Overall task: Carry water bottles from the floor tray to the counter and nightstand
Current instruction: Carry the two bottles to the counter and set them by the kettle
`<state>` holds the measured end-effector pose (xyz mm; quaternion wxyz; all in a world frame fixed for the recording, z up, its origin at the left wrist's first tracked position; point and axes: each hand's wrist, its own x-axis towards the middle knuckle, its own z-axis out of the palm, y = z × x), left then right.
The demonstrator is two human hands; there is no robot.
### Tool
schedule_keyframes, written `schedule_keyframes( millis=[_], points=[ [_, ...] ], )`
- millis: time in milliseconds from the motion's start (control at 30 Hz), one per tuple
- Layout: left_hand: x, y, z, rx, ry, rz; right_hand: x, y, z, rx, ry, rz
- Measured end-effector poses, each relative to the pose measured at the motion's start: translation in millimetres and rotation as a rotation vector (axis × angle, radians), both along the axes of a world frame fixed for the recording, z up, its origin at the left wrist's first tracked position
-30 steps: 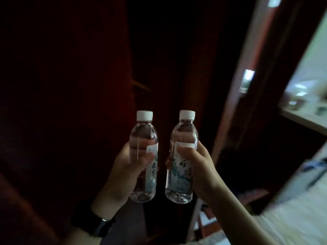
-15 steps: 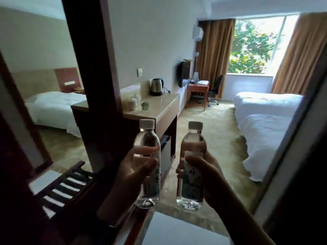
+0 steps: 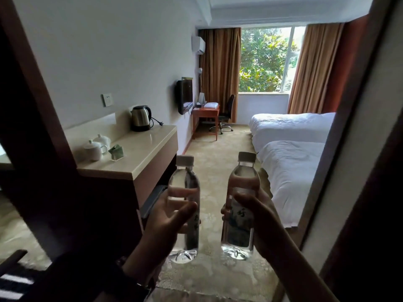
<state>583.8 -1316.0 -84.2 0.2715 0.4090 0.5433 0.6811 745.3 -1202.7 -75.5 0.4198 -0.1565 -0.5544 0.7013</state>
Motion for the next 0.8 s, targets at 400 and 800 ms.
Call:
schedule_keyframes(
  millis=[400,800],
  points=[
    [-158.4,248.3,-22.1,-0.009,0.023,-0.011,-152.1,241.2,-15.7,0.002,-0.022,-0.079],
    [-265.5,466.2,-4.4,-0.002,0.029,-0.057,-254.1,459.5,-0.2,0.014,-0.048,-0.117]
  ],
)
